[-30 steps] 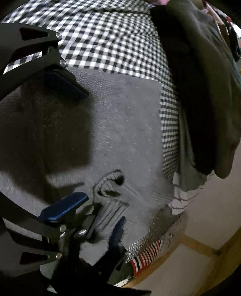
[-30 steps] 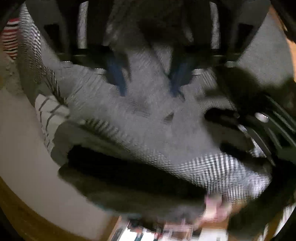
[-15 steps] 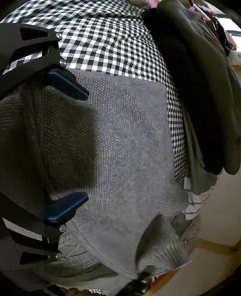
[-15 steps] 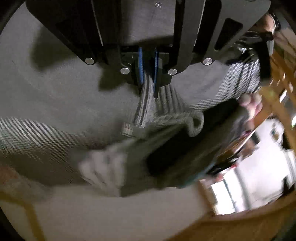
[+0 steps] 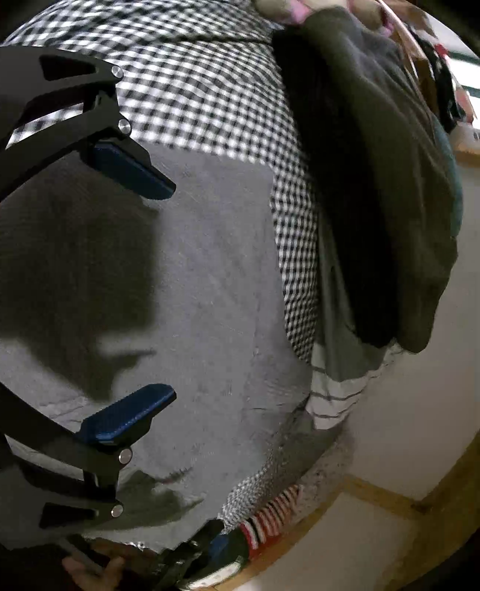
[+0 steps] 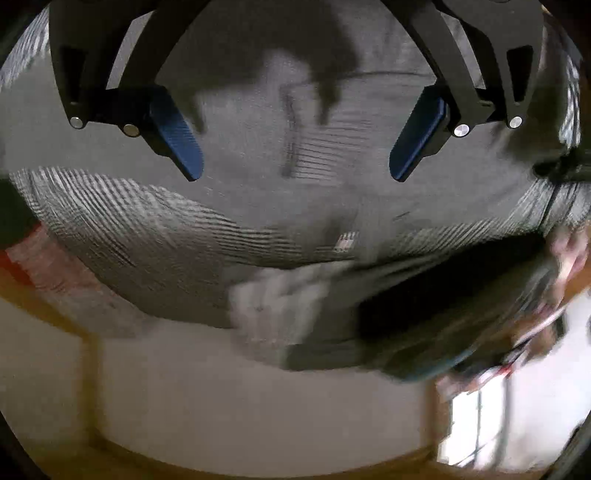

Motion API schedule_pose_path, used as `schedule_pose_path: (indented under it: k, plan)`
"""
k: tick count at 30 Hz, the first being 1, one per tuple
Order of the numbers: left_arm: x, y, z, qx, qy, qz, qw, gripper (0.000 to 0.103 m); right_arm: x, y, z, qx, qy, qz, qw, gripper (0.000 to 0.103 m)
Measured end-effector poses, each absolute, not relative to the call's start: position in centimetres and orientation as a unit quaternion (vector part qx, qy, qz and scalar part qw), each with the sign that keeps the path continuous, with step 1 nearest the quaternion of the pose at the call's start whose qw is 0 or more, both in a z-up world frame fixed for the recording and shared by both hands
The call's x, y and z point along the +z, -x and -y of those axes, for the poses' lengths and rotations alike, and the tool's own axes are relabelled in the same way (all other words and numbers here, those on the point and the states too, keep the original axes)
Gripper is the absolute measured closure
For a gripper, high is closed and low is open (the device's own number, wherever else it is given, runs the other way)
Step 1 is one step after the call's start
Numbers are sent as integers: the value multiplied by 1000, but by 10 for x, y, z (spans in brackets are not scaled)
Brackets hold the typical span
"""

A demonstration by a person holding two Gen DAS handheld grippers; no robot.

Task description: Fold large clothes

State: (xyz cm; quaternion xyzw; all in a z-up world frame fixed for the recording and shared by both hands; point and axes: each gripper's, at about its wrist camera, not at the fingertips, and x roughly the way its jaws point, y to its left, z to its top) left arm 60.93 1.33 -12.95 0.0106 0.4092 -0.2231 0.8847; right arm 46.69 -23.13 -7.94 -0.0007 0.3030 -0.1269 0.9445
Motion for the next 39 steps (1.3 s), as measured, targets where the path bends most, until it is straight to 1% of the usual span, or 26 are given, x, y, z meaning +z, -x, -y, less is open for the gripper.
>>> schedule_pose_path:
  k: [3, 5, 6, 8, 13, 17, 23, 28, 31, 36, 39]
  plan:
    - [-152, -625, 12, -203, -59, -435, 875, 5, -112, -504, 214, -140, 30, -391, 909, 4]
    - [-175, -635, 19, -179, -88, -466, 862, 5, -142, -520, 222, -159, 15, -457, 875, 4]
    - [-181, -637, 19, -180, -88, -470, 860, 5, -156, -523, 231, -158, -8, -479, 863, 4]
    - [-183, -636, 17, -184, -83, -460, 865, 5, -163, -521, 240, -150, -33, -477, 865, 4]
    - [-187, -640, 18, -183, -81, -460, 865, 4, -168, -524, 248, -140, -39, -479, 866, 3]
    - [-183, -635, 24, -175, -88, -454, 869, 4, -165, -522, 259, -126, -68, -457, 878, 3]
    - [-153, -604, 38, -216, -51, -431, 874, 5, -128, -472, 273, -119, -104, -409, 899, 3]
    - [-137, -568, 98, -270, -83, -409, 868, 5, -109, -436, 320, -142, -116, -403, 897, 3]
    - [-133, -537, 151, -321, -111, -388, 857, 5, -103, -403, 363, -169, -137, -396, 892, 3]
    - [-139, -485, 238, -409, -154, -366, 821, 5, -95, -339, 445, -222, -186, -380, 878, 3]
    - [-147, -461, 290, -459, -156, -379, 789, 4, -93, -304, 483, -253, -204, -375, 868, 3]
